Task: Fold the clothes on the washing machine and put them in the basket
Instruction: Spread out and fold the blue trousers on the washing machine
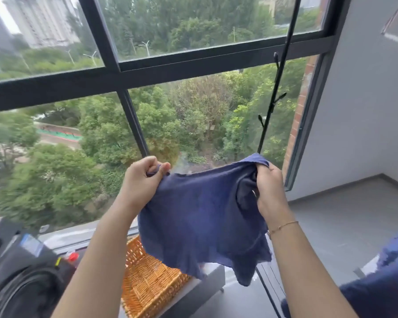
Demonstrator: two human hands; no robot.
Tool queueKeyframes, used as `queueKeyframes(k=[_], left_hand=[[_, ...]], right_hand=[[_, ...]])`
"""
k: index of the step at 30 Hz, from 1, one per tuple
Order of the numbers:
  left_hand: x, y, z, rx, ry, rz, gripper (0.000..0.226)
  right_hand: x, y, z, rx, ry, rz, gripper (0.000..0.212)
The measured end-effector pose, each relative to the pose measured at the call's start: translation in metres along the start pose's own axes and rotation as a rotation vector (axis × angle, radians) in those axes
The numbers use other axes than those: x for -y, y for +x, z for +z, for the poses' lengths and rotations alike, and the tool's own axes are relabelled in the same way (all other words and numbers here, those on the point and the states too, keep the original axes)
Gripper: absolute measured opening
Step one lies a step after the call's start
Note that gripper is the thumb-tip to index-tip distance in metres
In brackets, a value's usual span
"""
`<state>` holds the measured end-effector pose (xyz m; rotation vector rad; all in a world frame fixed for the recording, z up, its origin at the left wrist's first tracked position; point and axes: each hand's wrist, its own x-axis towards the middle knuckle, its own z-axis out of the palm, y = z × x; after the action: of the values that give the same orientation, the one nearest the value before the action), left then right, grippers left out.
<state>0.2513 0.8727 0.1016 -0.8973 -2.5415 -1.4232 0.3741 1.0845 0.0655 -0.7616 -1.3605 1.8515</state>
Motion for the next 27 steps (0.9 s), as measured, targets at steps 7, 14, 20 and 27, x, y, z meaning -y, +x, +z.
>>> queueKeyframes(k=[7, 14, 20, 27], left_hand=[[0.027, -0.051, -0.086, 0.017, 0.092, -0.227, 0.041], [0.064, -0.118, -0.194, 0.008, 0.085, -0.367, 0.021], [0.119, -0.170, -0.281, -0.184, 0.067, -0.508, 0.019], [0.189, -0.221, -0.377, -0.353, 0.121, -0.526, 0.013]], right_hand=[[-0.009, -0.047, 0.098, 0.256, 0.110, -0.022, 0.032], [-0.038, -0.116, 0.208, 0.410, 0.128, -0.035, 0.032], [-0.071, -0.197, 0.304, 0.502, 0.130, 0.004, 0.032], [-0.109, -0.293, 0.408, 0.541, 0.253, 0.015, 0.031]])
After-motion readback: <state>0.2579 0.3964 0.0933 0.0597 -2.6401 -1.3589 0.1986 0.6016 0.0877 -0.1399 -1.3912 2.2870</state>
